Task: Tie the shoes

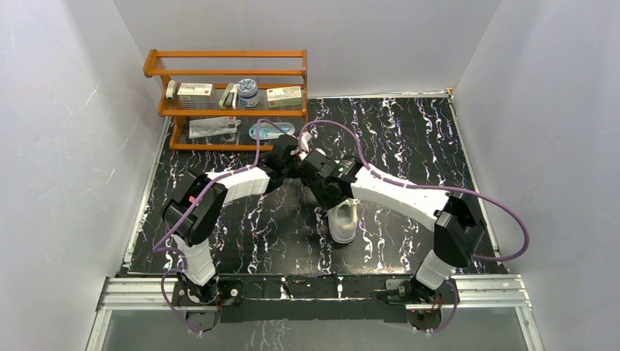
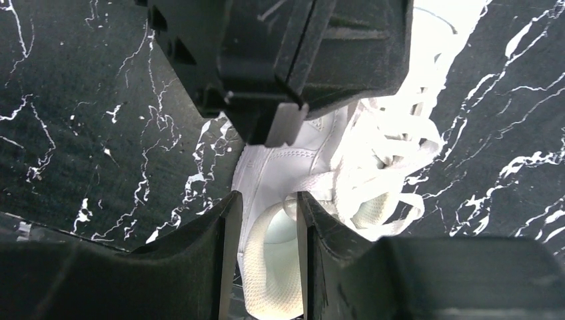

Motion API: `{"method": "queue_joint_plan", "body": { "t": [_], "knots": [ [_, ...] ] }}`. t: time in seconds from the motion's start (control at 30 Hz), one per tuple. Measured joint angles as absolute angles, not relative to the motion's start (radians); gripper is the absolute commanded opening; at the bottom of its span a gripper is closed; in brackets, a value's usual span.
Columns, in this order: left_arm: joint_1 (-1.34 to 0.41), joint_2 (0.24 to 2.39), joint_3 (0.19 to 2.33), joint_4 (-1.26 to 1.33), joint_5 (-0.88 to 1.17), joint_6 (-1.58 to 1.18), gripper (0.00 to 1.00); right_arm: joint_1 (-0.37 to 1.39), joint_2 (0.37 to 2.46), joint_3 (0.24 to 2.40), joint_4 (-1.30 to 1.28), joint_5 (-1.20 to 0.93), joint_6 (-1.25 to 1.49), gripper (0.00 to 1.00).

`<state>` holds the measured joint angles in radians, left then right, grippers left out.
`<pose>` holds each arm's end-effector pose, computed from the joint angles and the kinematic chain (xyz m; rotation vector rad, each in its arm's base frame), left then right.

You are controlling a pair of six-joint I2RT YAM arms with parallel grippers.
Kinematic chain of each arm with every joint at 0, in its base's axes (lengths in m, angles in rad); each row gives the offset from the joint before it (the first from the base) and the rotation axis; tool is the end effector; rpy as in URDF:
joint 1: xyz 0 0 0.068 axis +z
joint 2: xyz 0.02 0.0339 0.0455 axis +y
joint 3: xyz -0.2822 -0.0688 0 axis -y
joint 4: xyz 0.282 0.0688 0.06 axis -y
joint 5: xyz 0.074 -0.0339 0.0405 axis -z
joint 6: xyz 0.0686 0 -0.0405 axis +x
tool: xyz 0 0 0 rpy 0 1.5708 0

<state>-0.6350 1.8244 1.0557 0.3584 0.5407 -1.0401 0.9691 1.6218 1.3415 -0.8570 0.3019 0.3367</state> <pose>0.3470 -0.2995 0.1808 -0.0526 2.3045 -1.5253 0.2322 0.3022 0.2484 -0.7307 2.5153 0.0339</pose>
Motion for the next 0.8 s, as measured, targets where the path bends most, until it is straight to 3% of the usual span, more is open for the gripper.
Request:
{"method": "queue_joint_plan", "body": {
  "t": [0.33, 0.4, 0.57, 0.8],
  "knots": [
    [-0.629, 1.824, 1.056, 0.358, 0.548, -1.040, 0.00, 0.991, 1.643, 1.354, -0.868, 0.412, 0.342, 0.38],
    [-0.630, 1.824, 1.056, 0.358, 0.550, -1.040, 0.00, 0.994, 1.649, 1.354, -0.872, 0.429, 0.343, 0.30],
    [-0.630, 1.824, 1.056, 0.358, 0.551, -1.040, 0.00, 1.018, 1.662, 1.354, -0.890, 0.519, 0.353, 0.00],
    [-0.630, 1.824, 1.056, 0.358, 0.554, -1.040, 0.00, 1.032, 1.629, 1.354, -0.906, 0.507, 0.364, 0.00]
  ]
}}
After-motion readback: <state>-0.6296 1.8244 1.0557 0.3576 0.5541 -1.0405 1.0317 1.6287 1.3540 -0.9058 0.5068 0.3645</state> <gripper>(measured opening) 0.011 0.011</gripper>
